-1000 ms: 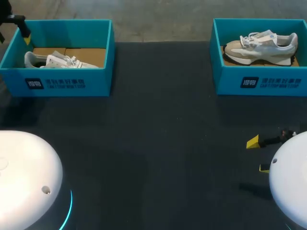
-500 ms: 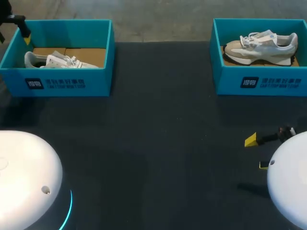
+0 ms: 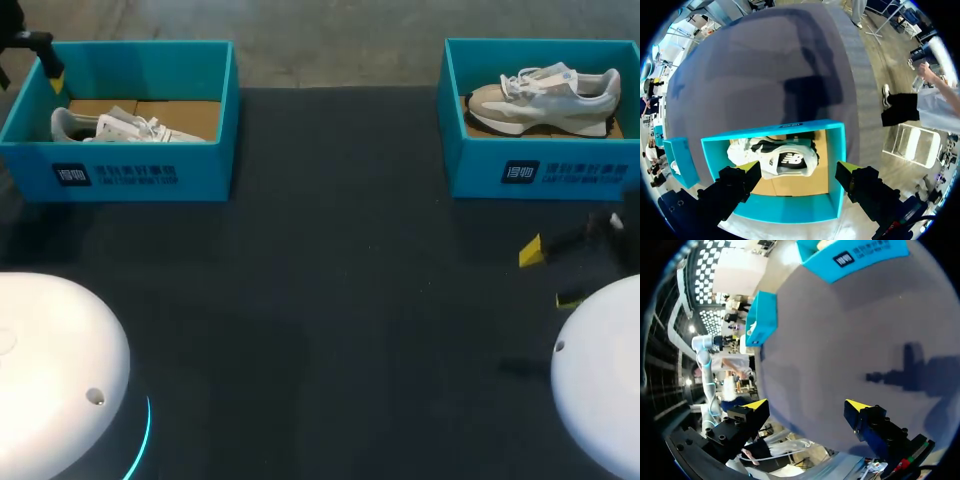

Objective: Take the shoe out of the shoebox, open the shoe tongue, remove and reinsert the insole, then place the shoe into the shoebox

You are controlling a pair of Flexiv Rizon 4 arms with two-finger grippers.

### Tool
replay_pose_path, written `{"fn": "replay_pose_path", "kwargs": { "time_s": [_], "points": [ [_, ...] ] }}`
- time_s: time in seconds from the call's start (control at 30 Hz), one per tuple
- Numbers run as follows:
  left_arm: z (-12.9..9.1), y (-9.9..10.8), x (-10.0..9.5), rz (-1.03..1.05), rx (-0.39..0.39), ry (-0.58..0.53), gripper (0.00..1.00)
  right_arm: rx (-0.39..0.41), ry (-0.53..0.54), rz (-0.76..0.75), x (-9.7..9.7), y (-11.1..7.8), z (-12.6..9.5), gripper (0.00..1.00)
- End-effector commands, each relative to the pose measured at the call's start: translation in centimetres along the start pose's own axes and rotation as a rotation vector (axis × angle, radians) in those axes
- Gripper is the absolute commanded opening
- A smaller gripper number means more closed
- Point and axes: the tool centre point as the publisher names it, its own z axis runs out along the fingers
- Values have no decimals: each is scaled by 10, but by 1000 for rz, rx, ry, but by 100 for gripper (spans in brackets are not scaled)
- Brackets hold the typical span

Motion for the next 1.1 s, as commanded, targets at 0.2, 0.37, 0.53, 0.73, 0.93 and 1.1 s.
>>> {"fn": "replay_pose_path", "kwargs": {
  "time_s": [0.2, 0.37, 0.53, 0.73, 0.93, 1.1],
  "points": [
    [-1, -1, 0, 1, -2, 2, 100, 66, -77, -70, 24, 43, -19, 100],
    [-1, -1, 0, 1, -2, 2, 100, 79, -134, -109, 28, 69, -23, 100],
    [-1, -1, 0, 1, -2, 2, 100, 92, -179, -149, 32, 98, -25, 100],
    [-1, -1, 0, 1, -2, 2, 100, 89, -243, -208, 40, 142, -28, 100],
    [-1, -1, 0, 1, -2, 2, 100, 85, -305, -259, 53, 185, -21, 100],
    [-1, -1, 0, 1, -2, 2, 100, 74, -358, -302, 54, 219, -18, 100]
  ]
}}
